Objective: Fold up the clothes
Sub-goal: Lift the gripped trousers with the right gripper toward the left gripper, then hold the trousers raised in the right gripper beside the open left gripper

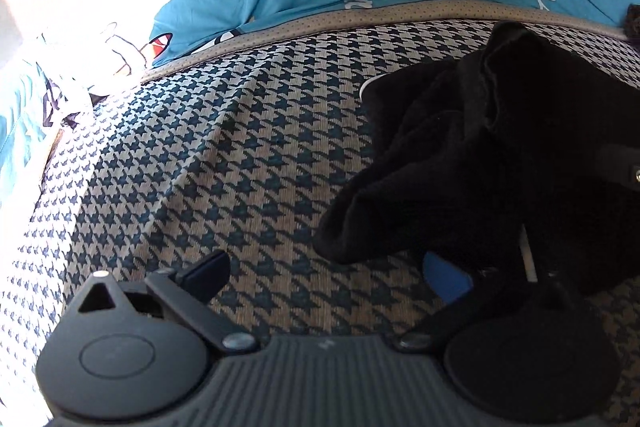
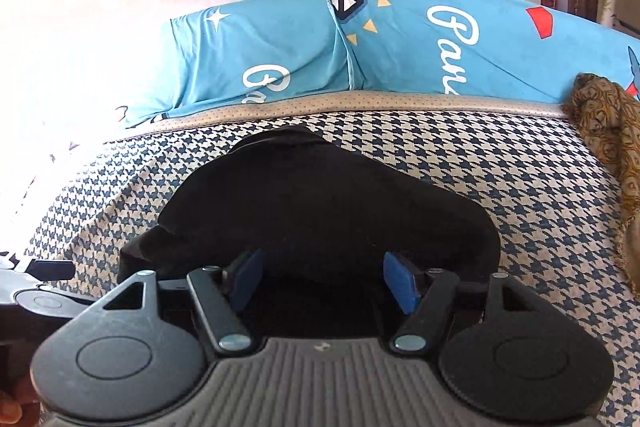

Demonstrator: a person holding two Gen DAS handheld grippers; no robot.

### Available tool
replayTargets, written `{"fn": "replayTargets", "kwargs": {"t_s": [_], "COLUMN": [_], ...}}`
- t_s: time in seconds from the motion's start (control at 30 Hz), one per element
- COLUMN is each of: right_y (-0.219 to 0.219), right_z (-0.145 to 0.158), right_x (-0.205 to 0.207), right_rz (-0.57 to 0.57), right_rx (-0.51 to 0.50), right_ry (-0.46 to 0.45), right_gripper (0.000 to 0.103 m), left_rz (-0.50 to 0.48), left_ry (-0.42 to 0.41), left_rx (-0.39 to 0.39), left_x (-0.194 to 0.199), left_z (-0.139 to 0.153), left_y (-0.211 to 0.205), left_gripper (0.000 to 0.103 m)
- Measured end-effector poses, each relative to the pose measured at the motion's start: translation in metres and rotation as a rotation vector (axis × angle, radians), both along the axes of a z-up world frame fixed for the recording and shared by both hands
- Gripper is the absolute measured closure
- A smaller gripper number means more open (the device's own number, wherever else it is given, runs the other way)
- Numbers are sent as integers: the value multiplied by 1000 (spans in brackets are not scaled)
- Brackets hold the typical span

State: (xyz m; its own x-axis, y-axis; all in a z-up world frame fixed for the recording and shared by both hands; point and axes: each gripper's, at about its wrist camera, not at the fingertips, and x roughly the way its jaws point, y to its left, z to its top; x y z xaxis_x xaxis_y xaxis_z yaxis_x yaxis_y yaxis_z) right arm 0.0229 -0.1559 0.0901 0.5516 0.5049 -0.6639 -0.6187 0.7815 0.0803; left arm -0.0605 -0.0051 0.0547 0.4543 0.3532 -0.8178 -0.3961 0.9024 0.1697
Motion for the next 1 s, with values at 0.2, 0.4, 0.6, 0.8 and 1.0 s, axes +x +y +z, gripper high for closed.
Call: {"fn": "replayTargets", "kwargs": {"t_s": [0.2,0.4,0.6,0.8,1.0], "right_y": [17,32,41,34,11], "right_z": [-7,-15,-20,-10,1], "right_x": [2,4,5,12,28], "right_rz": [8,18,-2,-72,-304], "right_rx": [-18,-54,-78,-9,0], "right_ry": [8,2,-42,-83,-157], "right_gripper": [36,35,52,94,97], "left_rz": [-14,-15,-18,-31,-49], "left_ry": [17,28,33,30,37], "left_rx": [-4,-8,-24,-32,-57], "left_x": [2,2,1,-1,-5], "left_z": [-2,-3,-3,-1,-3], "left_y": [-1,0,1,-3,-10], "left_gripper": [0,0,0,0,0]}}
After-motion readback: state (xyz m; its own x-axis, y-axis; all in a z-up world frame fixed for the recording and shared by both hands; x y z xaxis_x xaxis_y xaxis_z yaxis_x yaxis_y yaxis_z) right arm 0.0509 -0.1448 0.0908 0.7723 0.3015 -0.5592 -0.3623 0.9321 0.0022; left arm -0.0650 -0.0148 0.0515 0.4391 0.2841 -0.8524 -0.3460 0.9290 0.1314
